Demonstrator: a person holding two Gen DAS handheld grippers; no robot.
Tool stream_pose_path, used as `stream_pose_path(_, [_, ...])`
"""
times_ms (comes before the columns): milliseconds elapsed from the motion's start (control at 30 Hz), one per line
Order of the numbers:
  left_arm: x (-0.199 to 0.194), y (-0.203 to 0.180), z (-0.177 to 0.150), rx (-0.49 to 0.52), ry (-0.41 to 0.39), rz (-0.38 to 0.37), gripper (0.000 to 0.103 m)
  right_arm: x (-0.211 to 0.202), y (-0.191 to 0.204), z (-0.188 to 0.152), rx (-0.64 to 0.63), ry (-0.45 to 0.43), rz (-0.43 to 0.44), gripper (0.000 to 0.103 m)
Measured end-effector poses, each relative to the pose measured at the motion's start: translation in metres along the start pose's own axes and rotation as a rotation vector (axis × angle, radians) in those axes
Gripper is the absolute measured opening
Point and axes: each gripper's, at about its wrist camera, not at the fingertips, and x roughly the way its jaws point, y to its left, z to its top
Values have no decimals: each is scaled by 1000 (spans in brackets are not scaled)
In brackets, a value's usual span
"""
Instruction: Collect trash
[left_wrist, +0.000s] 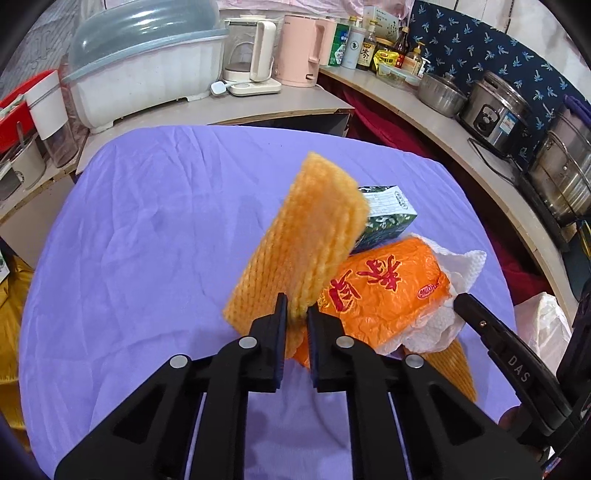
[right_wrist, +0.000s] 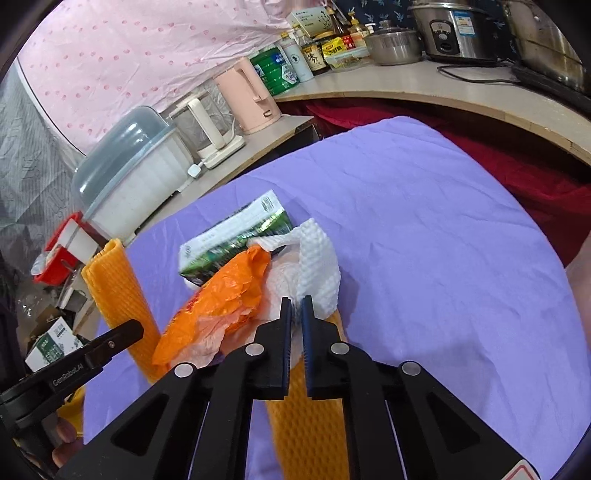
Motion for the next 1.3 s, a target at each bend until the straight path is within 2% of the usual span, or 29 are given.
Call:
stream_pose_path(267, [-57,-14,-30,33,-35,-36,9,-71,0,-26,-13,-56,9,5])
stream_pose_path(433, [-83,-29,-57,73,-32,-68,9,-103,-7,-51,-34,-63,-21,4])
stream_pose_path(633, [-99,-49,-99,138,7,-87,9,-133,-27,-84,-7,-51,-36,4])
stream_pose_path(833, [-93,-62,-140,178,82,-86,10,-158,-51,-113,23,-37,-57,2])
stream_pose_path(967, [-88,-73,-165,214,109,-85,15,-166,-68,-129,45,-20,-73,2])
stream_pose_path(1000, [-87,-77,-170,223,113,-81,19,-168,-71,-132,47,-17,-78,2])
stream_pose_path(1033, [-87,-78,-172,226,115,-78,28,-168,-75,-135,51,-14,-87,2])
stream_pose_path(1067, [-87,-79,-174,224,115,-75,37,-168,-77,-137,55,-13,-89,5])
stream_pose_path(1100, [-88,-80,-175,216,112,-77,39,-169,-79,-137,65,-15,-91,7])
stream_pose_path(1167, [-93,-79,-172,188,97,-82,48,-169,-81,-137,67,-24,-101,24])
stream_pose_path(1200, [-95,-78,-170,177,85,-84,48,-168,-81,-135,60,-30,-111,30])
stream_pose_path(1267, [-101,-76,-164,157,57,-78,50,-164,-84,-132,53,-36,-134,49])
stream_pose_path(1300, [-103,-77,-161,146,49,-75,50,-159,-85,-130,55,-34,-138,52])
